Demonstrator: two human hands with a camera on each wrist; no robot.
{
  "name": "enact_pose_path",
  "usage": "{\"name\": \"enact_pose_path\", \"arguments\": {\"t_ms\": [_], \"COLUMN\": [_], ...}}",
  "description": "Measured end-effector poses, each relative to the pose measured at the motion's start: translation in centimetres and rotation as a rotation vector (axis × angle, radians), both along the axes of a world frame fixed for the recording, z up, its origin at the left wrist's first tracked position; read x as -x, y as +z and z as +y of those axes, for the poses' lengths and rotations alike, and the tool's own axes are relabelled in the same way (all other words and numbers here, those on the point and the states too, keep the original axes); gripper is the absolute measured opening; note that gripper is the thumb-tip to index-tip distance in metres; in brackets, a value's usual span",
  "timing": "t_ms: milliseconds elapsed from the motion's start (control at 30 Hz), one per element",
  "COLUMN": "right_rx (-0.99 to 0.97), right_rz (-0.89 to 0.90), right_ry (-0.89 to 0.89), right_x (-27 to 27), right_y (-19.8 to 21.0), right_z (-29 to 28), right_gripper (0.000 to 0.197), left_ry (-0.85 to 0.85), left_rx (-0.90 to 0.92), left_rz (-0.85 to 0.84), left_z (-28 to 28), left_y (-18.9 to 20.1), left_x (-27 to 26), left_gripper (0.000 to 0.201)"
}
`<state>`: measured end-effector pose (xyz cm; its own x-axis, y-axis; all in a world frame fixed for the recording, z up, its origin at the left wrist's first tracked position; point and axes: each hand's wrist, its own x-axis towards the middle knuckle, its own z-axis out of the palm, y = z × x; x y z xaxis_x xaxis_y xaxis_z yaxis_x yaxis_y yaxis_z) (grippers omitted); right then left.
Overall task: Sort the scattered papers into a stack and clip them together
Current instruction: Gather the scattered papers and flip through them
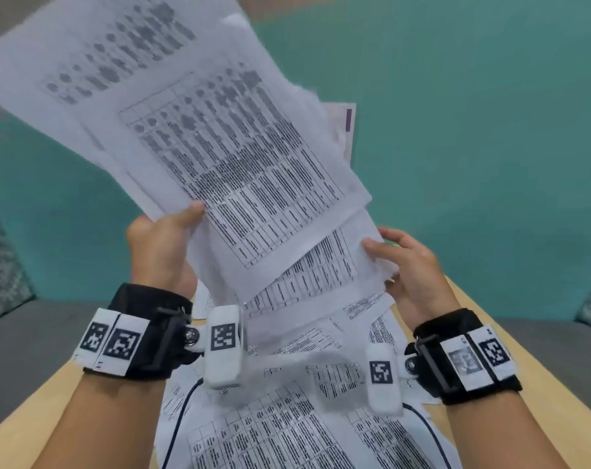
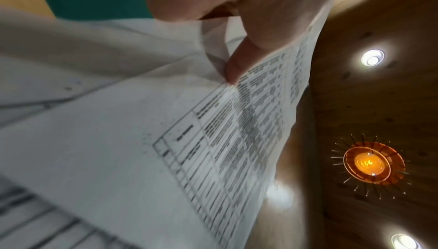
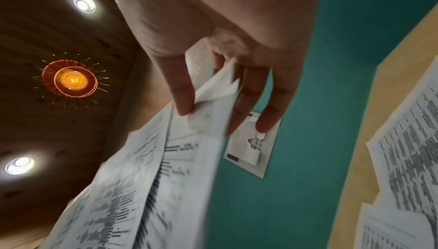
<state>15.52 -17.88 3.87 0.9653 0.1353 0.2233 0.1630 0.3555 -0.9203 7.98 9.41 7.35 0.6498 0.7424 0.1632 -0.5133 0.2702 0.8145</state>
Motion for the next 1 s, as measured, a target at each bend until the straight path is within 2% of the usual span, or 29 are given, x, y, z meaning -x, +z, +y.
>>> {"name": "enact_pose_path", "arguments": {"t_ms": [67,100,167,200,300,367,433,467,533,567,700,733,767,833,900,933,1000], "right_rx": [-0.051,-0.097,-0.161,-0.186,-0.244,-0.208,-0.154,-0.137,-0.126,-0.143,-0.241,-0.26,-0.272,-0.291,-0.275,-0.261,-0.219], "right_rz": [0.045,0.078,0.157,0.175,0.204,0.212,0.249,0.256,0.281,0.283,0.32,0.328,0.34,0.348,0.326,0.314,0.292], "right_ry": [0.047,0.107,0.233,0.295,0.37,0.425,0.431,0.416,0.403,0.409,0.384,0.366,0.342,0.323,0.303,0.288,0.24], "right_x": [0.2,0.4,1.0,1.4,2.1,2.2,2.1,2.1,1.9,1.9,1.4,1.5,1.3,1.2,1.2,1.2,1.1], "right_y": [-0.3,-0.4,-0.5,-0.5,-0.4,-0.7,-0.9,-0.9,-1.1,-1.1,-1.2,-1.0,-1.0,-1.0,-0.9,-0.9,-1.0], "right_z": [0.3,0.5,1.1,1.6,3.0,3.6,4.1,4.1,3.9,3.7,3.4,3.4,3.4,3.3,3.2,3.1,3.0], "right_gripper": [0.019,0.02,0.033,0.034,0.023,0.039,0.057,0.055,0.025,0.017,0.014,0.013,0.011,0.008,0.01,0.012,0.008], "left_ry": [0.031,0.023,-0.005,-0.015,-0.085,-0.139,-0.201,-0.232,-0.262,-0.278,-0.3,-0.309,-0.328,-0.346,-0.355,-0.356,-0.351], "left_rx": [0.062,0.097,0.137,0.147,0.156,0.135,0.1,0.086,0.05,0.018,-0.097,-0.108,-0.119,-0.168,-0.235,-0.267,-0.295], "left_rz": [-0.019,-0.03,-0.047,-0.04,-0.026,-0.026,-0.03,-0.033,-0.024,-0.017,0.008,0.012,0.023,0.067,0.101,0.107,0.106], "left_z": [0.5,0.5,0.5,0.5,-0.3,-1.4,-2.5,-3.1,-3.7,-4.0,-4.0,-3.9,-3.9,-3.7,-3.6,-3.6,-3.7], "left_y": [-0.1,-0.1,-0.1,-0.2,-0.3,-0.4,-0.5,-0.5,-0.6,-0.6,-0.9,-1.0,-1.1,-1.3,-1.3,-1.2,-1.1], "left_x": [0.0,0.1,0.1,0.0,-0.1,-0.3,-0.4,-0.4,-0.5,-0.4,-0.5,-0.5,-0.5,-0.7,-0.7,-0.6,-0.4], "left_gripper": [0.06,0.068,0.096,0.102,0.084,0.069,0.071,0.074,0.079,0.081,0.092,0.089,0.078,0.036,0.01,0.003,0.005]}}
